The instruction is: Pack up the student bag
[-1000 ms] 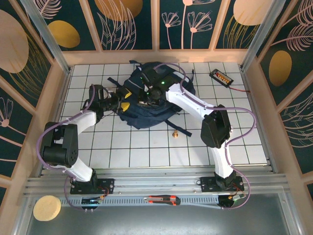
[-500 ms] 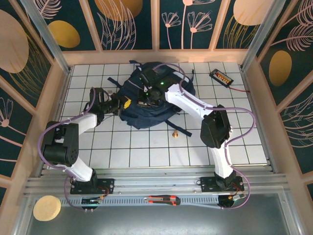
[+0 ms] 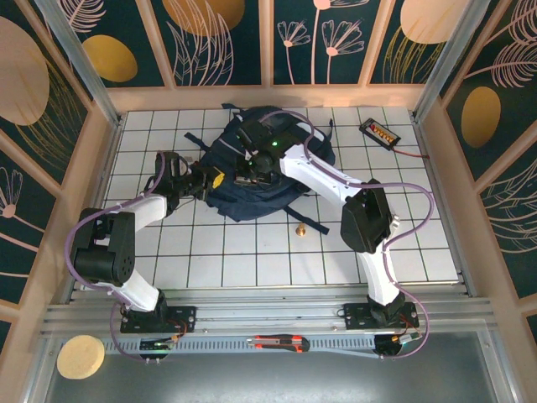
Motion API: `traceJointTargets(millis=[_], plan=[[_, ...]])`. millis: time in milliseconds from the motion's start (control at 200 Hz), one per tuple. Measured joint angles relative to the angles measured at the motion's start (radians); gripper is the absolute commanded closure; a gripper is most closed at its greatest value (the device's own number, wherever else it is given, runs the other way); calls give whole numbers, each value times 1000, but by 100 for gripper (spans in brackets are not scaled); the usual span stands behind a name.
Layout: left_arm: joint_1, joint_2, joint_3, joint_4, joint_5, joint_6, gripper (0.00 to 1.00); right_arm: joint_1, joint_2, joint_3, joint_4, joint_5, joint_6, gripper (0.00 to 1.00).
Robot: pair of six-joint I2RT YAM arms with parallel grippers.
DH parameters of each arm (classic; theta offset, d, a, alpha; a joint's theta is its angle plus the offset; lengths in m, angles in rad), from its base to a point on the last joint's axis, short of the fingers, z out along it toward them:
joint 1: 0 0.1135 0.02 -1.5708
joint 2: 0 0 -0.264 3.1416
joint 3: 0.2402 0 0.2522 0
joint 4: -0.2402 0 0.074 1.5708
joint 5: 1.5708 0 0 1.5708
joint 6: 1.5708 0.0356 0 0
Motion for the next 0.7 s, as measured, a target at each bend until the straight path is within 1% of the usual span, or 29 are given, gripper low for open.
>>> traceJointTargets(millis=[245, 565, 701], plan=[[0, 0, 35, -68, -1, 45, 100, 0, 0, 0, -4, 3, -22, 100], [0, 9, 63, -91, 0, 55, 100, 1, 0, -3, -5, 19, -64, 100], [-1, 9, 63, -92, 1, 55, 100, 1, -6, -40, 6, 18, -79, 100]])
